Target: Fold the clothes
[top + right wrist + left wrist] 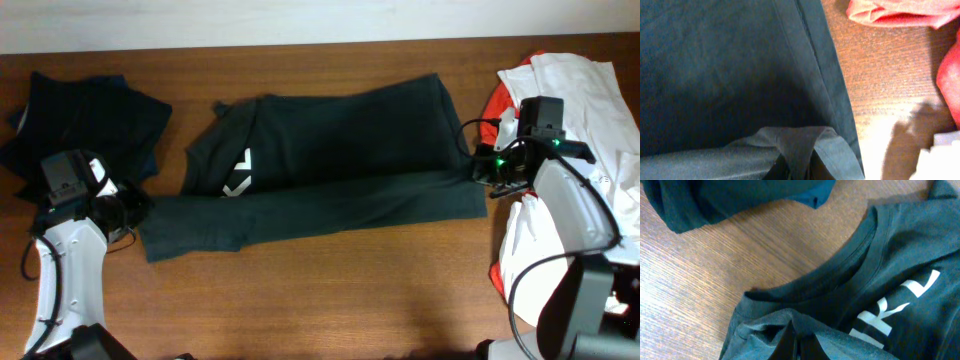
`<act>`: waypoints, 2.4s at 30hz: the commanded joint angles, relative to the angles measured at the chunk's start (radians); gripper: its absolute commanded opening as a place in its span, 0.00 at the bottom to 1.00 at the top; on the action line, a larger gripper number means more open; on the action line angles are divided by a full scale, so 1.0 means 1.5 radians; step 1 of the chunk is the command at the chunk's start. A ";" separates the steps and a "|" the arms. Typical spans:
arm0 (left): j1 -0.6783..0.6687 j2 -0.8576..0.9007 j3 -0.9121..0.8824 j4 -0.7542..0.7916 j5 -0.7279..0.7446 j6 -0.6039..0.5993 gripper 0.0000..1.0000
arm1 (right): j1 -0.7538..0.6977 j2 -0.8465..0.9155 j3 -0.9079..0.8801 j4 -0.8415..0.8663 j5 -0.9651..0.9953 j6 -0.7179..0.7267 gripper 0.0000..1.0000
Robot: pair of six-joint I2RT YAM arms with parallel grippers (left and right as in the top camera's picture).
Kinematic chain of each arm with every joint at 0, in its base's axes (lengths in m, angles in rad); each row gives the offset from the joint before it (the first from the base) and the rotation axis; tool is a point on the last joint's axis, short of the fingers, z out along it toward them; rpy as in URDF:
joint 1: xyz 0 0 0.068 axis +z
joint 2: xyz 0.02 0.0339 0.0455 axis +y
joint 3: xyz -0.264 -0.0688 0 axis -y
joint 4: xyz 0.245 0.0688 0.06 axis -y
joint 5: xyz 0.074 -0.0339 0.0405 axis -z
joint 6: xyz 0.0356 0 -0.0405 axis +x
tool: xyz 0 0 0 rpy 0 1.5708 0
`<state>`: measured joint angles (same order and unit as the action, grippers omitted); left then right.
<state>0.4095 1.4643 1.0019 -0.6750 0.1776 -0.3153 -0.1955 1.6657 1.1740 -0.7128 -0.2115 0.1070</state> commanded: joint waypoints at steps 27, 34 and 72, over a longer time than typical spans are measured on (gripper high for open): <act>-0.028 -0.003 -0.001 0.022 0.136 0.092 0.42 | -0.001 0.226 0.002 -0.115 0.136 0.060 0.09; -0.304 0.012 -0.004 -0.074 -0.046 0.156 0.53 | -0.001 0.226 0.002 -0.114 0.131 0.060 0.14; -0.336 0.233 0.255 -0.167 0.002 0.131 0.49 | -0.001 0.226 0.002 -0.129 0.132 0.059 0.24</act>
<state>-0.1425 1.8309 1.3350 -0.8677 0.3031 -0.1200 -0.1883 1.9438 1.2221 -0.8848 -0.1196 0.1864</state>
